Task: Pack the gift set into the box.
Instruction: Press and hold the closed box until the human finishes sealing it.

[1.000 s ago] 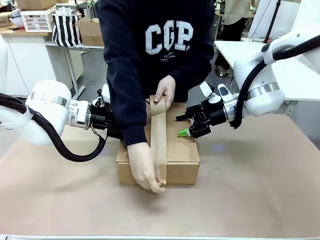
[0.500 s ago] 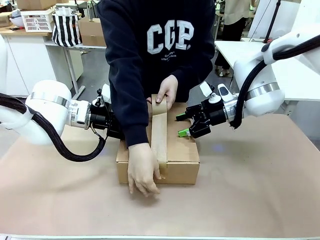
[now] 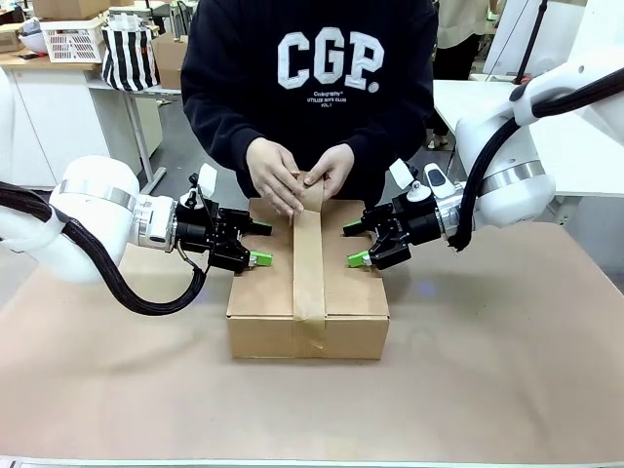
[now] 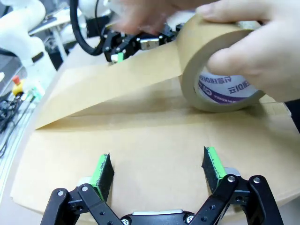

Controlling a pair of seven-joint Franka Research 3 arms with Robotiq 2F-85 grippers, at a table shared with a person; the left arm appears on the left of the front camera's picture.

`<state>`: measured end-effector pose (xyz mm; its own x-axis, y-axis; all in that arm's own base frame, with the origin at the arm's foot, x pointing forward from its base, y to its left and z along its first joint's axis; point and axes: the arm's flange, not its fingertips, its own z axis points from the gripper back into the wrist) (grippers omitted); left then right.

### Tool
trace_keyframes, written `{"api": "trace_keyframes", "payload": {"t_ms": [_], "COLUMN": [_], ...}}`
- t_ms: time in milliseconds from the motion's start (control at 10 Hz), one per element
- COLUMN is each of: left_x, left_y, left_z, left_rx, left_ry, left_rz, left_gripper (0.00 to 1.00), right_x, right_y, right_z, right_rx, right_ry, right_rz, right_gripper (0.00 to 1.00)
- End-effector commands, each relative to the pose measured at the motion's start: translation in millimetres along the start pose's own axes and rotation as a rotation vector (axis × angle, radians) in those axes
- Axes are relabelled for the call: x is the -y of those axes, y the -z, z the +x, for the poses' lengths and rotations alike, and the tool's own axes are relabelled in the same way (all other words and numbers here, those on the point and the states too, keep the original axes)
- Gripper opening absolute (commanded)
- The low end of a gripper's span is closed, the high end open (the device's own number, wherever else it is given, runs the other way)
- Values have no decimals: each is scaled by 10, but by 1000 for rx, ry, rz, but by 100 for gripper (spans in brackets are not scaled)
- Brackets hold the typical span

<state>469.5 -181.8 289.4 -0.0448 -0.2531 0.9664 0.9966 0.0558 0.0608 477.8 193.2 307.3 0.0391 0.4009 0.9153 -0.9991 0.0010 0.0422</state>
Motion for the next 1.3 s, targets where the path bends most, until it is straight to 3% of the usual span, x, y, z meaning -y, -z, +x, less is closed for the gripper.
{"api": "trace_keyframes", "payload": {"t_ms": [0,1200], "left_x": [35,35], "left_y": [-19,-19], "left_z": [-42,-42], "left_rx": [-8,-8], "left_ry": [12,12], "left_rz": [3,3], "left_gripper": [100,100], "right_x": [-3,-3], "right_y": [12,12], "right_z": [-19,-19], "right_rx": [-5,-5], "right_ry": [2,2], "right_rz": [-2,-2], "right_gripper": [100,100]}}
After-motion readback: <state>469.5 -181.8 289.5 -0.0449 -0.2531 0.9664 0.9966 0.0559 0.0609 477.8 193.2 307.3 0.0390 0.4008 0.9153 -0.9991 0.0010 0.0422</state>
